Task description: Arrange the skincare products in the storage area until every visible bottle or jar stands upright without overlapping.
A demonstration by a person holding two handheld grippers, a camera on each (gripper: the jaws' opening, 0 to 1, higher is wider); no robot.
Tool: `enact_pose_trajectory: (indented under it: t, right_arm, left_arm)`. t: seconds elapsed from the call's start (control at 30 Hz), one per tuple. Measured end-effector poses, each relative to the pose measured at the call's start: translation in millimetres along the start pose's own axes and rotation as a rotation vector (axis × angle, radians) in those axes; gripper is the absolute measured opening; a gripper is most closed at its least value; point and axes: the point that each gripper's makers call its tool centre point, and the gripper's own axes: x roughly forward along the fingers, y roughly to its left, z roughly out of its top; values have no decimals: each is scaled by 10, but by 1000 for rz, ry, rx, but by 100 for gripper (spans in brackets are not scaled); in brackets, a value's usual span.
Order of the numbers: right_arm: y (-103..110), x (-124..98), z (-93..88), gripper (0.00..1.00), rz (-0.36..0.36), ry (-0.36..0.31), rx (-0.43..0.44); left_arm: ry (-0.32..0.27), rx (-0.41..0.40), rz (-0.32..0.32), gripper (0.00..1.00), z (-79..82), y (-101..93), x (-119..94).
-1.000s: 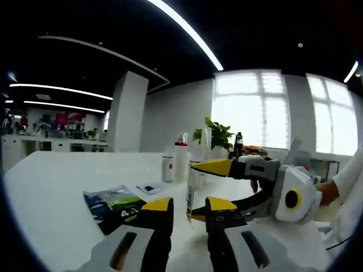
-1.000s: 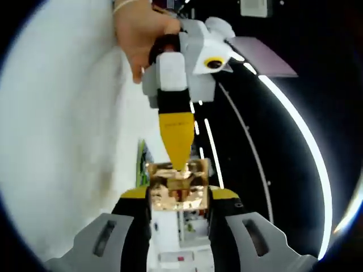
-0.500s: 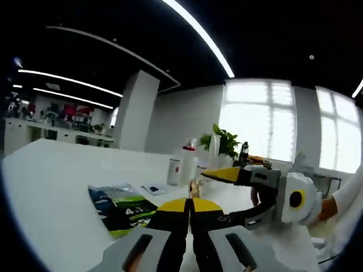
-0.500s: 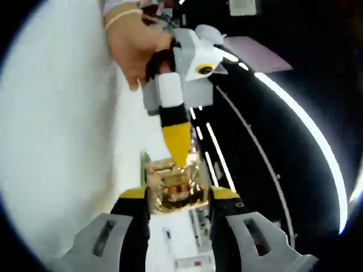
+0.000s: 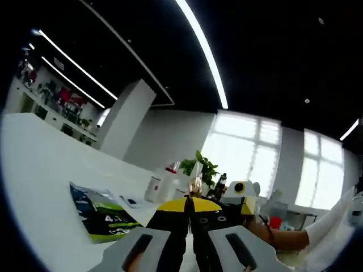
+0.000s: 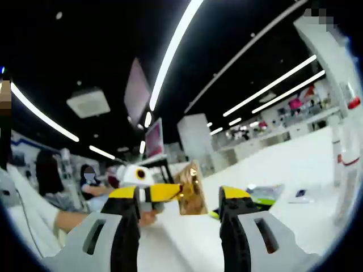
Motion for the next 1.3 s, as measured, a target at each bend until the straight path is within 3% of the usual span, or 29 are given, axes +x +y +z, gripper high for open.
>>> enact_pose_trajectory:
  t: [0.1,0.23,0.47,0.83,0.9,0.93,1.0,1.1,1.17,1.3]
  right_arm:
    - [24,-8,-44,39,5,16,-1]
    - [63,-43,-82,0,-1,40,34]
    - [15,-114,88,0,18,-53,102]
    - [8,-120,146,0,16,-82,95]
    - [-2,-113,145,2,18,-79,75]
    - [-8,-102,152,10,14,-88,127]
    - [24,-65,93,20,42,-62,115]
    - [91,-24,-57,13,59,18,73]
    - [117,-9,-73,4,62,21,74]
    - [188,-44,4,0,118,-20,139]
  left_arm:
    - [-7,-14,-18,1,1,-39,0]
    - [-20,-52,-61,1,25,-105,5]
    - [40,-19,-67,1,-87,-155,76]
    - [198,53,-96,1,-420,-270,122]
    - [193,41,-99,1,-367,-188,104]
    - [175,21,-112,0,-324,-176,101]
    - [134,-36,-155,0,-277,-283,95]
    - [113,-102,-178,0,-259,-330,73]
    - [111,-98,-174,0,-261,-325,71]
    - [104,-106,-188,1,-271,-395,85]
